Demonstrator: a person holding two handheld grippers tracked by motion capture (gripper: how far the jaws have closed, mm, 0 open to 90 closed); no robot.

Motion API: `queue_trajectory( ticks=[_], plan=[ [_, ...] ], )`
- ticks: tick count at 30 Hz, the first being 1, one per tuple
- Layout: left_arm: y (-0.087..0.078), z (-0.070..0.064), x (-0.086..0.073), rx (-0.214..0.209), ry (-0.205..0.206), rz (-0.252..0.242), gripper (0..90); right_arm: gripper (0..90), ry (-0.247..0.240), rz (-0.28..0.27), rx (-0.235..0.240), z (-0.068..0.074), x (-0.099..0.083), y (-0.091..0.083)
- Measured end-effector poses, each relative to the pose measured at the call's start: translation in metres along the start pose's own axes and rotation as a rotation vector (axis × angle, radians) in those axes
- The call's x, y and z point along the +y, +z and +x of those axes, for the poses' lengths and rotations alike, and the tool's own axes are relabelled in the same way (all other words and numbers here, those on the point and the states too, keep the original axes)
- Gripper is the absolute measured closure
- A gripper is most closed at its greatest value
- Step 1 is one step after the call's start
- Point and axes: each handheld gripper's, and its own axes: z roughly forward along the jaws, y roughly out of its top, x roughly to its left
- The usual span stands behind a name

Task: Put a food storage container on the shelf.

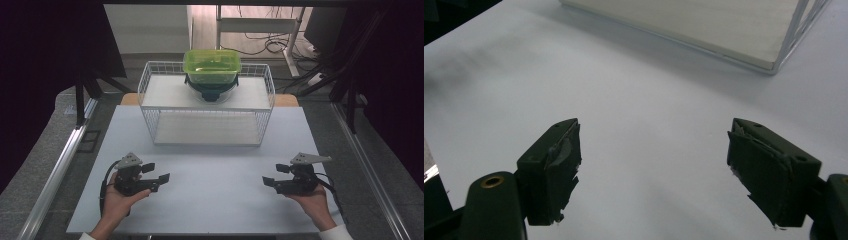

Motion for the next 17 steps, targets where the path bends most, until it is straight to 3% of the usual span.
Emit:
queue_trajectory(
  ticks=[7, 17],
  plan=[
    [0.001, 0.003, -0.001, 0.014, 0.001, 0.005, 25.2, 21.0, 0.009, -0.046, -0.004, -0.001, -0.001, -0.003],
    [0.006, 0.010, 0.000, 0.028, -0.012, 0.019, 23.5, 17.7, -0.046, -0.053, -0.044, 0.002, -0.004, 0.001]
  ],
)
